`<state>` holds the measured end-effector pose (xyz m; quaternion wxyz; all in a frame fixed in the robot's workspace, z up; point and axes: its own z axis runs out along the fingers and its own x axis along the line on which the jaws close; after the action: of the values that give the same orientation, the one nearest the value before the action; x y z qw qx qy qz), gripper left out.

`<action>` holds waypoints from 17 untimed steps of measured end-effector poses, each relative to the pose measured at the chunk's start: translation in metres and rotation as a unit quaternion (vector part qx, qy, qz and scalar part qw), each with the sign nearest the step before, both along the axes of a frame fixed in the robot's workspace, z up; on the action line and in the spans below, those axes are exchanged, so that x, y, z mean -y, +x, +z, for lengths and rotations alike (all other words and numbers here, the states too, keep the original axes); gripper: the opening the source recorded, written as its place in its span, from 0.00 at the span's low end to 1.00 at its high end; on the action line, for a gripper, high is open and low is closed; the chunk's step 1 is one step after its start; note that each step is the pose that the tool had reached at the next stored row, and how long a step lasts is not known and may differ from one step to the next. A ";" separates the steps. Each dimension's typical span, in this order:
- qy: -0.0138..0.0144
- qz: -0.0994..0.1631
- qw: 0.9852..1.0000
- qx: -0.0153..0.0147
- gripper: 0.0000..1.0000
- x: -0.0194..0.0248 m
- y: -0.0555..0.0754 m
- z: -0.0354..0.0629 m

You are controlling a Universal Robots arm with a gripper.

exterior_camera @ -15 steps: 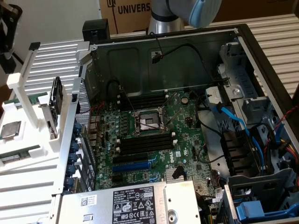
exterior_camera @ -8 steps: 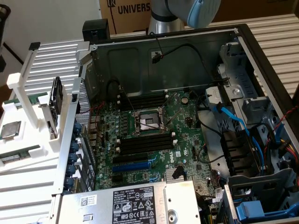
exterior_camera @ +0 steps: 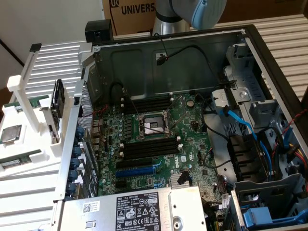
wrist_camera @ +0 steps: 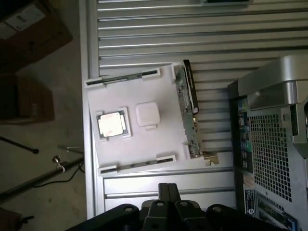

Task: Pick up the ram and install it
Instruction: 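Reach for the ram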

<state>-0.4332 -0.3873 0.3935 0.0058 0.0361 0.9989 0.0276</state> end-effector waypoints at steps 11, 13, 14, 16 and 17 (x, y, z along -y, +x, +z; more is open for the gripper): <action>0.000 0.000 1.000 -0.002 0.10 -0.0077 -0.028 0.0000; 0.000 0.000 1.000 -0.002 0.10 -0.0077 -0.030 0.0000; 0.000 0.000 1.000 -0.002 0.10 -0.0078 -0.031 0.0000; 0.000 0.000 1.000 -0.002 0.10 -0.0079 -0.036 0.0000; 0.000 0.000 1.000 -0.002 0.10 -0.0079 -0.038 0.0000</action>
<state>-0.4712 -0.3794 0.3935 0.0035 0.0362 0.9990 0.0278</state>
